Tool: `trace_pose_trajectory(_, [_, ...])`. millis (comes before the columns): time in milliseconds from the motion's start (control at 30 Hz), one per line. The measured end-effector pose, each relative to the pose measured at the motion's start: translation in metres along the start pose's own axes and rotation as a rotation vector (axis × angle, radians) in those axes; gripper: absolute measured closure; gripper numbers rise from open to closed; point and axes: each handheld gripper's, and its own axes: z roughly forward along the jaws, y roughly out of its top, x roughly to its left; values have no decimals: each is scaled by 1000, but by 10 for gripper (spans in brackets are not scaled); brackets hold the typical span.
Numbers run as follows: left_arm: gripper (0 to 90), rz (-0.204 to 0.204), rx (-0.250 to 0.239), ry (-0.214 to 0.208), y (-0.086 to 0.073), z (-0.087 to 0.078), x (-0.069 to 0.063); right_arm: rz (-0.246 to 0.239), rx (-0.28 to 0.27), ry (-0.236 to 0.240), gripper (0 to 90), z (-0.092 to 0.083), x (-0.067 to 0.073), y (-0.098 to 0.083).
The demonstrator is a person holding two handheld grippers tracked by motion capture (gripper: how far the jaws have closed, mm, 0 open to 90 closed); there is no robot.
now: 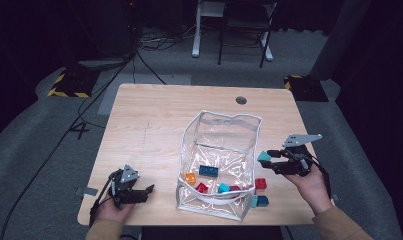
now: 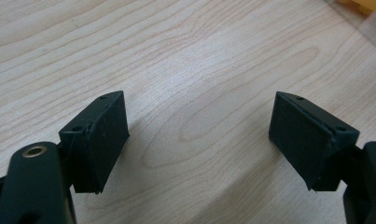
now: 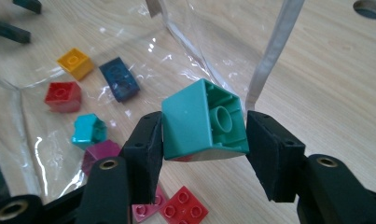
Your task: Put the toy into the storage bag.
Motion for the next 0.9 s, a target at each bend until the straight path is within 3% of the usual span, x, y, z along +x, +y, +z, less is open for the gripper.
trace_pose_trajectory(467, [201, 0, 0, 0, 0, 0, 0, -40, -59, 24, 481, -43, 14, 30])
trace_pose_trajectory(900, [200, 0, 0, 0, 0, 0, 0, -77, -120, 45, 481, -63, 28, 59])
